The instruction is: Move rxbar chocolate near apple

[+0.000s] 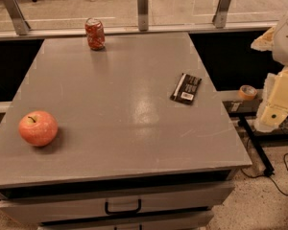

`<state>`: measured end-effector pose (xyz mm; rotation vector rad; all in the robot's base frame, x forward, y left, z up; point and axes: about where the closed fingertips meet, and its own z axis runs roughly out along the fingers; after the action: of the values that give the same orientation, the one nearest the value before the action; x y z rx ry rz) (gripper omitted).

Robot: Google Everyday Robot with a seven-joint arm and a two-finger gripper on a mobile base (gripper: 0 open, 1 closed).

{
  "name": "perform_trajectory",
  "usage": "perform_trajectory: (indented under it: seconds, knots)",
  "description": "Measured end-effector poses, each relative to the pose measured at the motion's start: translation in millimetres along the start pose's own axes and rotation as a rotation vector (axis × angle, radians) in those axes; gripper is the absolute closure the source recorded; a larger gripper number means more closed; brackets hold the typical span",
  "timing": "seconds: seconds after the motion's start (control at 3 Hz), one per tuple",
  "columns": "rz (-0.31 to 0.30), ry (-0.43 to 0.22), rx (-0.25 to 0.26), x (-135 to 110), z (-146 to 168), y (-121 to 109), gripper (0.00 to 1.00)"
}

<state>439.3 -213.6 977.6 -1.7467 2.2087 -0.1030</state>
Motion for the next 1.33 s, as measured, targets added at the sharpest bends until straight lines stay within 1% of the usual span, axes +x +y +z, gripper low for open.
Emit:
perform_trajectory:
  seconds: [0.33,0.67,1.0,1.33]
  knots:
    - [-0.117,-0.002,-0.025,-9,8,-2,0.0]
    - [-0.339,-0.036,-0.095,-34,35,-6,0.0]
    - [-0.571,-0.034,-0.132,-46,64,-5,0.0]
    - [-0.654,-0.042,-0.122,-47,63,-6,0.0]
